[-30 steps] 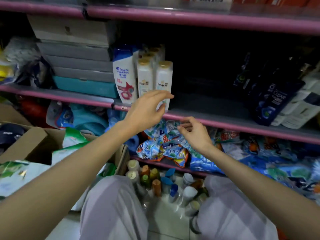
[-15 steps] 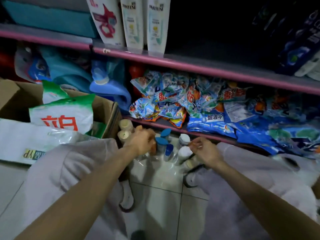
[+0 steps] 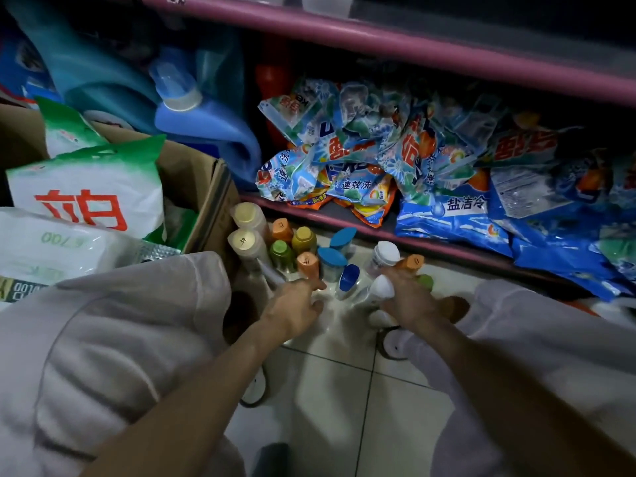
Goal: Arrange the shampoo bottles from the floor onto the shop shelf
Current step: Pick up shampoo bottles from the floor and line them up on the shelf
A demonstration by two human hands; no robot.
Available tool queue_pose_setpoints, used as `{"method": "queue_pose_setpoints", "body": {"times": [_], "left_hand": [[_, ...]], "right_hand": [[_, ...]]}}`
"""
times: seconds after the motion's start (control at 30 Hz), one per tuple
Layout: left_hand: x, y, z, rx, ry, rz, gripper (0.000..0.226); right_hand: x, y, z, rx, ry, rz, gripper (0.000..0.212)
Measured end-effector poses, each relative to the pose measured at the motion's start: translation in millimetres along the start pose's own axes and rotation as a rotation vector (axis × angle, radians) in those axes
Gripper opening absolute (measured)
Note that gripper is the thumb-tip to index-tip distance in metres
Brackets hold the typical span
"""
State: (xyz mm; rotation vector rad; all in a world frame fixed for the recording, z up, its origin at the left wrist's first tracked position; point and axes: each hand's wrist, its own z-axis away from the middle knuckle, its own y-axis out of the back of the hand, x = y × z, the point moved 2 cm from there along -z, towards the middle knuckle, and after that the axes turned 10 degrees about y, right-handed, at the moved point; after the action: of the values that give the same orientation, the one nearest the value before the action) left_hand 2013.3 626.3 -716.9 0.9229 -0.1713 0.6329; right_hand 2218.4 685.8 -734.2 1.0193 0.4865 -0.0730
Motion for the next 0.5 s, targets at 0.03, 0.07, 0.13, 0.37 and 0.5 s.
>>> {"method": "queue_pose_setpoints", "body": {"times": [0.03, 0.07, 0.13, 0.37, 0.5], "left_hand": [[-0.5, -4.2, -0.1, -0.001, 0.005, -0.002, 0.04], [-0.1, -7.3, -0.1, -0.007, 0.01, 0.001, 0.041], [2.7, -11.3, -0.4, -0.02, 0.013, 0.008, 0.041], [17.7, -9.9, 6.7, 0.044, 0.035, 0.072, 0.043], [-3.9, 23.8, -4.1, 0.211, 0.198, 0.04, 0.049]], "right_hand": [[0.9, 0.1, -2.5, -0.001, 0.005, 0.011, 0.06], [1.4, 1.1, -4.7, -0.004, 0.009, 0.028, 0.058], [1.8, 2.9, -7.9, -0.006, 0.015, 0.063, 0.054], [-1.5, 1.0, -2.5, 0.001, 0.001, 0.084, 0.055], [0.0, 2.8, -3.0, -0.008, -0.031, 0.026, 0.057]]}}
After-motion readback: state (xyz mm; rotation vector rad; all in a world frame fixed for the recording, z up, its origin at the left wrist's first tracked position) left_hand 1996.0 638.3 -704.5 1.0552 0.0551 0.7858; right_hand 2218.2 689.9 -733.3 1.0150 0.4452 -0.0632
